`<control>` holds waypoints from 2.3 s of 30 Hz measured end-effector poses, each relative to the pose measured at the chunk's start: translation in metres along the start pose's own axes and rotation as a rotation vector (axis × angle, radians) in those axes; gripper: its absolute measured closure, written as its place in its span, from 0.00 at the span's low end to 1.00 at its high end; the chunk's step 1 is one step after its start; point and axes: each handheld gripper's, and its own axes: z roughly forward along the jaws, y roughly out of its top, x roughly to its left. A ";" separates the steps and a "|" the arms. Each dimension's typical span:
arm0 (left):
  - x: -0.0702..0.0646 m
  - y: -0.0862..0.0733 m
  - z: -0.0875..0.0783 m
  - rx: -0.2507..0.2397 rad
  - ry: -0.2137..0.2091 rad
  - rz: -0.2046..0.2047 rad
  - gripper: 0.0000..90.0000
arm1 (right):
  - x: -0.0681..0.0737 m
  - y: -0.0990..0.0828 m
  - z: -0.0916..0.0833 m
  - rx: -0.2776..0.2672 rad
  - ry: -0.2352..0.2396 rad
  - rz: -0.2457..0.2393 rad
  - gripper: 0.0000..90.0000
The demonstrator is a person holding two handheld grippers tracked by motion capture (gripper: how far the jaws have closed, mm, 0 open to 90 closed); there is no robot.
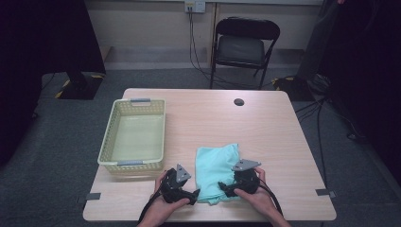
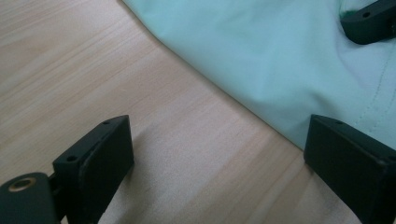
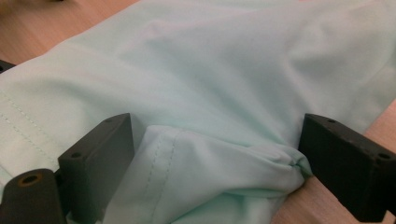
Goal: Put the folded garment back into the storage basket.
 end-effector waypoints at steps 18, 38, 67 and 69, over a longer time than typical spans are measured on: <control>0.001 -0.003 -0.005 0.014 0.007 -0.008 0.09 | -0.002 0.019 0.020 -0.004 0.002 0.000 0.10; 0.002 -0.004 -0.005 0.012 -0.004 0.002 0.09 | -0.002 0.038 0.040 -0.007 -0.001 0.002 0.10; 0.008 -0.006 -0.006 0.006 0.007 -0.010 0.09 | 0.003 0.060 0.062 -0.003 -0.004 0.000 0.10; 0.008 -0.006 -0.006 0.007 0.007 -0.010 0.09 | 0.003 0.061 0.062 0.006 -0.003 0.004 0.11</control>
